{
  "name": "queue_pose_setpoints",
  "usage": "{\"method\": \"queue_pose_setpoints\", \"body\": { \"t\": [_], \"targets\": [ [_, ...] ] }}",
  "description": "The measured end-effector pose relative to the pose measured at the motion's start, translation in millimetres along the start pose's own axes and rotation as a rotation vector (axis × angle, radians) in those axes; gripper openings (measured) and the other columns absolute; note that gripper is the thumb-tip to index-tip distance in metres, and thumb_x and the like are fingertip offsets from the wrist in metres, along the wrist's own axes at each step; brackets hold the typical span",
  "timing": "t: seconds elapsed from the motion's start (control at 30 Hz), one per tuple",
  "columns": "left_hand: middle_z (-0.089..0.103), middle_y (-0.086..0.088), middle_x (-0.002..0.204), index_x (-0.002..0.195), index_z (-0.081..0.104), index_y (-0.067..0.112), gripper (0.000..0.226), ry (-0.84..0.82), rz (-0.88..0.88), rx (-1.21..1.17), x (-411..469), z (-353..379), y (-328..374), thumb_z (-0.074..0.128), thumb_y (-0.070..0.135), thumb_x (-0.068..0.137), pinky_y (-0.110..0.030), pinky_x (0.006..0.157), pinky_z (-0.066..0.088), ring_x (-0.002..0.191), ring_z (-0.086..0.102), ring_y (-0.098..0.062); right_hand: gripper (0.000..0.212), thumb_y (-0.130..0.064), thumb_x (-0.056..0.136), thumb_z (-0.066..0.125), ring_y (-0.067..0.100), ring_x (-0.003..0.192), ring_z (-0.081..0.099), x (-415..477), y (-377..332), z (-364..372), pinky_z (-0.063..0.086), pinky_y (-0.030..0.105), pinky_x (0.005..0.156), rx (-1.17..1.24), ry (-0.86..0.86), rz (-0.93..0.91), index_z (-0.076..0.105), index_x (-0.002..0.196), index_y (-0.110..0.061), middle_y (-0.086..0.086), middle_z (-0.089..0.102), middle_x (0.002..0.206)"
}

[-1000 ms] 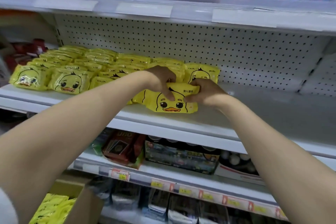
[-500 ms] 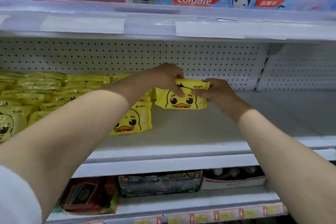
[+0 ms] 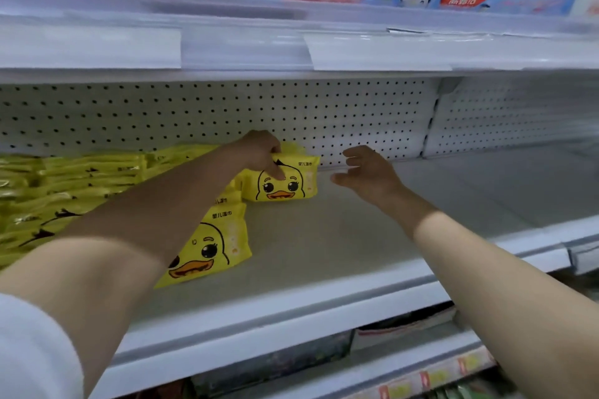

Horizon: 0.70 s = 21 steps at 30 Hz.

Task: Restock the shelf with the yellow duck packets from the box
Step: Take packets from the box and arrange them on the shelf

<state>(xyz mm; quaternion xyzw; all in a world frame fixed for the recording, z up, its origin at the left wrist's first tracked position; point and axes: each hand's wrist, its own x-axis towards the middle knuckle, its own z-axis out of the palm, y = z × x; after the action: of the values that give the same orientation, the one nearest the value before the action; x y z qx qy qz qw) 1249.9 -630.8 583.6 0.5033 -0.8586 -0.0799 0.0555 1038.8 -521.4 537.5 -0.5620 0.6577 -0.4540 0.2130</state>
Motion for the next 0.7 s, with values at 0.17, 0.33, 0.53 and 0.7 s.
{"method": "queue_pose_setpoints", "body": {
  "t": [0.17, 0.33, 0.53, 0.7],
  "targets": [
    [0.063, -0.005, 0.113, 0.114, 0.063, 0.011, 0.057, -0.001, -0.015, -0.006, 9, 11, -6, 0.084, 0.041, 0.071, -0.027, 0.075, 0.041, 0.093, 0.054, -0.018, 0.064, -0.022, 0.077, 0.084, 0.015, 0.114, 0.055, 0, 1, -1, 0.044, 0.024, 0.084, -0.030, -0.066, 0.006, 0.054, 0.133, -0.021, 0.002, 0.054, 0.135],
    [0.064, -0.008, 0.112, 0.115, 0.062, 0.011, 0.057, 0.039, -0.031, 0.035, 13, 17, -7, 0.085, 0.039, 0.070, -0.031, 0.081, 0.048, 0.099, 0.058, -0.022, 0.074, -0.025, 0.078, 0.084, 0.018, 0.129, 0.049, 1, 5, -6, 0.038, 0.022, 0.092, -0.209, -0.125, -0.045, 0.047, 0.142, -0.023, 0.004, 0.050, 0.143],
    [0.053, -0.010, 0.125, 0.128, 0.053, 0.017, 0.069, 0.162, -0.085, 0.190, 5, 21, 4, 0.082, 0.042, 0.071, -0.039, 0.093, 0.045, 0.117, 0.048, -0.029, 0.080, -0.028, 0.079, 0.083, 0.020, 0.133, 0.046, -1, 15, -19, 0.038, 0.025, 0.100, -0.297, -0.181, -0.010, 0.040, 0.147, -0.023, 0.007, 0.047, 0.147],
    [0.045, -0.013, 0.133, 0.137, 0.044, 0.016, 0.084, 0.240, -0.142, 0.141, -22, 16, 26, 0.083, 0.044, 0.068, -0.045, 0.100, 0.042, 0.125, 0.041, -0.033, 0.078, -0.029, 0.080, 0.082, 0.021, 0.131, 0.048, -11, 14, -33, 0.040, 0.024, 0.095, -0.310, -0.212, -0.028, 0.041, 0.146, -0.021, 0.008, 0.048, 0.145]
  ]
}}
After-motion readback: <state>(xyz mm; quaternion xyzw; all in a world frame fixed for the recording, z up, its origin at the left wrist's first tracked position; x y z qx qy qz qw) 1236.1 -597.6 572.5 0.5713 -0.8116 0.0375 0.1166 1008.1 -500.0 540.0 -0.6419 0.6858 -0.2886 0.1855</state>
